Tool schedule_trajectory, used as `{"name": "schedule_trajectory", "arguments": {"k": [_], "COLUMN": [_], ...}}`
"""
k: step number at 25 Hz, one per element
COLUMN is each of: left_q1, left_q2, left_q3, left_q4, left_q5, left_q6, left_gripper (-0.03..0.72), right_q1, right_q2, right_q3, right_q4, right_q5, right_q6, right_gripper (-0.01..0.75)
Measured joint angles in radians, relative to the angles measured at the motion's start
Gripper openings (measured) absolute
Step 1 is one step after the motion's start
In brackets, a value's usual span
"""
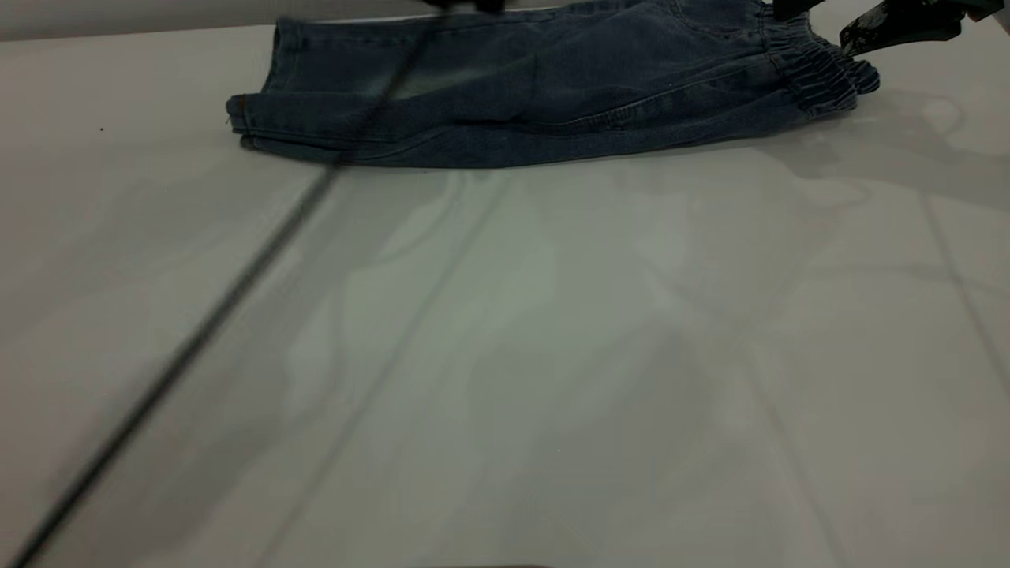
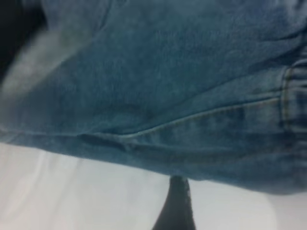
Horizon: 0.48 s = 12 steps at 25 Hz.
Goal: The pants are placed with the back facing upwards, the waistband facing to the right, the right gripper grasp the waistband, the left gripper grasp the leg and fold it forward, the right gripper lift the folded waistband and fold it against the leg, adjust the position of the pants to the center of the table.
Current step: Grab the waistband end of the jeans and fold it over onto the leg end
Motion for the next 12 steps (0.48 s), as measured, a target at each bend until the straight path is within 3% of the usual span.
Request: {"name": "schedule_trajectory", "arguments": {"k": [3, 6, 12], "left_q1": [-0.001, -0.002, -0.002], "left_q2": [-0.011, -0.011, -0.018], "left_q3": [-0.009, -0.027, -0.03], "left_q4": [0.036, 0.114, 0.191], "left_q5": [0.306, 0.48, 0.528], "left_q6": [0.001, 0.002, -0.018], "left_gripper": [0.44, 0.44, 0.44], "right_q1": [-0.016, -0.033, -0.039], "right_q2": [0.0, 0.003, 0.078], "right_q3": [0.0, 0.0, -0.001], "right_q4": [-0.004, -0.014, -0.001], "right_q5": [-0.007, -0.006, -0.026], "right_q6": [0.021, 0.056, 0.071], "right_gripper": [0.552, 0.556, 0.612]}}
